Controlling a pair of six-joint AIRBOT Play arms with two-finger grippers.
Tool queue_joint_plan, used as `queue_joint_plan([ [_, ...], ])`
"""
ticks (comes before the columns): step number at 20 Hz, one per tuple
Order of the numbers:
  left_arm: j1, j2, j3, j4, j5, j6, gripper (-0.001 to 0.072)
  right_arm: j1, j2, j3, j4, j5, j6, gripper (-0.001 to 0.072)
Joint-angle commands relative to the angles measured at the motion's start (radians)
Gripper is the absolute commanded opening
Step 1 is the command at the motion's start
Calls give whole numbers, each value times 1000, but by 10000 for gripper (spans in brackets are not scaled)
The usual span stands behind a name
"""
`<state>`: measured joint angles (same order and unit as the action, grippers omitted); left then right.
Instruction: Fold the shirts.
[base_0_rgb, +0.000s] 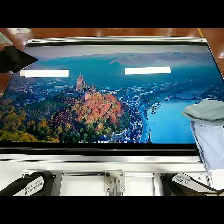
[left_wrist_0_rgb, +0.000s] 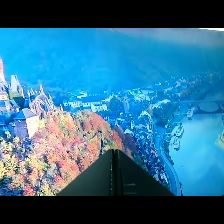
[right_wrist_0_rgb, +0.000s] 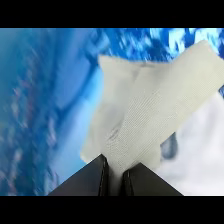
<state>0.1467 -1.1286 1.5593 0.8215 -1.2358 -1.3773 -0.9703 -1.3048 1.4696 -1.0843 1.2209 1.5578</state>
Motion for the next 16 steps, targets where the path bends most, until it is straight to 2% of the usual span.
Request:
queue_joint_plan([
  [1,-35,-1,0,14,-4,7,34,-13,-20,1,151,-165,24,64],
  [4,-37,-1,0,20,-4,7,34,-25,-16,1,56,-141,29,64],
  [8,-37,-1,0,20,-5,7,34,-92,-10,1,-95,54,23,65],
  [12,-37,-1,0,19,-4,8,34,-159,7,1,-150,249,-36,65],
  [16,-37,-1,0,20,-5,29,33,-162,7,-2,-314,396,-79,65],
])
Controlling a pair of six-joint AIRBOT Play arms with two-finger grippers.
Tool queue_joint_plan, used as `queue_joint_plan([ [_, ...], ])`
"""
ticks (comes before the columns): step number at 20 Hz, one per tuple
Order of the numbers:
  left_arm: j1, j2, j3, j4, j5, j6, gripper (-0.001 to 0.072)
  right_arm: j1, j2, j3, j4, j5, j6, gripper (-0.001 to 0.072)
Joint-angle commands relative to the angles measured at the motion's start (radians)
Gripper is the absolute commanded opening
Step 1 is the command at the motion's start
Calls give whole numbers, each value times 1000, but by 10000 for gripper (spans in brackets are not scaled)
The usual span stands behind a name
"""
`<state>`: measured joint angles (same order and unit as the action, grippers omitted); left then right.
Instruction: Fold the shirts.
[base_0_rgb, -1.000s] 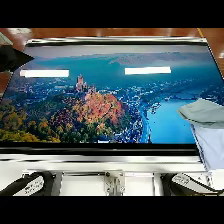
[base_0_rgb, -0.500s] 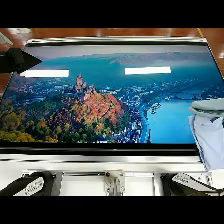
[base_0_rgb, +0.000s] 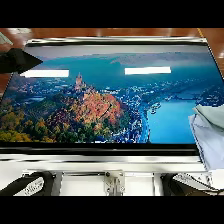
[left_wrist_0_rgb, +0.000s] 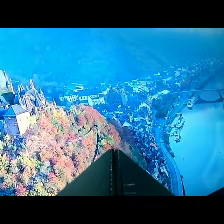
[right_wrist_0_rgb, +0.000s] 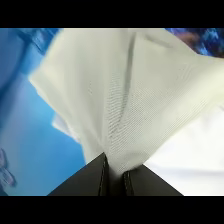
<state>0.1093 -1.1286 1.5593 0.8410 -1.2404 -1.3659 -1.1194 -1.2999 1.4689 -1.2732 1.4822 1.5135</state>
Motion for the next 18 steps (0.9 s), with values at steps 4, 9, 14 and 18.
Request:
queue_joint_plan([
  [4,0,-1,0,0,0,22,34,-13,2,-79,-204,148,-35,64],
  [9,0,-1,0,0,0,22,34,-13,2,-256,-337,40,-58,65],
  [14,0,-1,0,0,3,22,34,-13,2,-330,-436,-60,-59,65],
  [18,0,-1,0,0,27,22,34,-13,2,-374,-439,-100,-44,194],
])
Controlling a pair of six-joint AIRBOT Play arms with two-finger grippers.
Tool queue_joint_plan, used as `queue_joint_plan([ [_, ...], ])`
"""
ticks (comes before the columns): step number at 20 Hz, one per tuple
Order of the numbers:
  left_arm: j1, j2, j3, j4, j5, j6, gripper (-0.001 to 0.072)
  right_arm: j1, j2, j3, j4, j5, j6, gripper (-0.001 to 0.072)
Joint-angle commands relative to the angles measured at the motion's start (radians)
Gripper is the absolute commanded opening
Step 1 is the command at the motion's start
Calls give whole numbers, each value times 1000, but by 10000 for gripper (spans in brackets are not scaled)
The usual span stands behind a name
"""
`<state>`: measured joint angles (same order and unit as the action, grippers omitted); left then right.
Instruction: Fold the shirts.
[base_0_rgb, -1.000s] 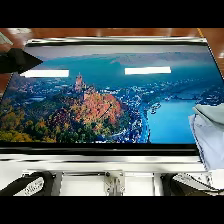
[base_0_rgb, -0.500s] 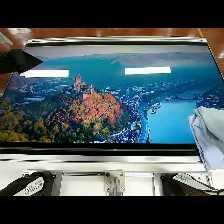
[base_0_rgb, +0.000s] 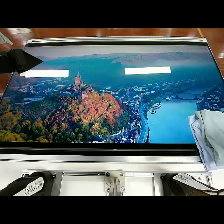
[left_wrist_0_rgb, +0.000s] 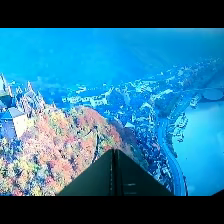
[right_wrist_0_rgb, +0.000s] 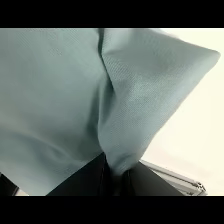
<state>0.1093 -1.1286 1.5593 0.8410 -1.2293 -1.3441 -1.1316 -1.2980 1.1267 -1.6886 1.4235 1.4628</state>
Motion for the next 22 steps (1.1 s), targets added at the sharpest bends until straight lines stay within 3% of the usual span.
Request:
queue_joint_plan([
  [1,0,-1,0,1,17,0,34,-1,0,-30,-28,-44,6,508],
  [2,0,-2,0,11,17,0,34,-1,0,-23,-42,-32,5,661],
  [4,0,-10,0,45,17,1,34,-1,1,38,-74,11,23,661],
  [6,-8,-38,0,116,17,1,33,10,18,150,10,6,45,650],
  [9,-100,-105,4,277,17,-10,29,143,97,293,261,-216,-60,648],
  [11,-239,-158,11,497,12,-103,29,338,153,320,303,-312,-84,652],
  [13,-379,-225,13,751,-54,-238,34,540,159,317,302,-245,-78,652],
  [14,-426,-266,13,799,-124,-249,80,638,145,306,303,-177,-71,654],
  [15,-452,-303,13,793,-175,-251,397,712,124,293,299,-117,-58,663],
  [16,-470,-336,13,779,-203,-259,627,774,97,282,301,-59,-49,663],
  [17,-480,-353,13,772,-203,-266,579,819,74,276,296,-23,-50,663],
  [22,-484,-356,12,743,-132,-293,583,898,13,239,300,2,19,661],
])
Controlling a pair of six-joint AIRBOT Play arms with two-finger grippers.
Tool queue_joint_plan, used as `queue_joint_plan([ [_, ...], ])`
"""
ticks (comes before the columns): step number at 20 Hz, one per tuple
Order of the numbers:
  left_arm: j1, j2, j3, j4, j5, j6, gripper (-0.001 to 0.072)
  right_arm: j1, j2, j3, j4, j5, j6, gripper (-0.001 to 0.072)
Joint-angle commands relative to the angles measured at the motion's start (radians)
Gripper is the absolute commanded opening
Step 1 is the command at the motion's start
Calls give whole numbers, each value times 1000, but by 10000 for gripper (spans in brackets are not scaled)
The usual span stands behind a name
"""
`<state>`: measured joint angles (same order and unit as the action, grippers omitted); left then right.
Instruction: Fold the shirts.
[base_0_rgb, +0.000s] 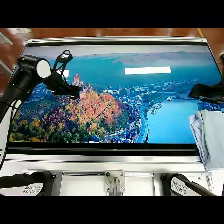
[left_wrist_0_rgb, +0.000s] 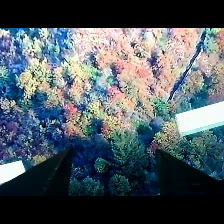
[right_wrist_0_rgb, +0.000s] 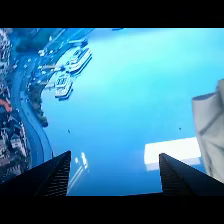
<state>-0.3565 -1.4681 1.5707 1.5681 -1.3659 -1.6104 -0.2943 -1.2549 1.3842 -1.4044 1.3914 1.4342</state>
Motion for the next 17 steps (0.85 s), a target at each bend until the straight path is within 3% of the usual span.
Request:
queue_joint_plan([
  [1,-18,-16,1,18,5,-26,582,61,-34,-18,18,36,60,661],
  [17,-18,-18,1,18,57,-26,583,61,-34,-18,18,34,58,661],
])
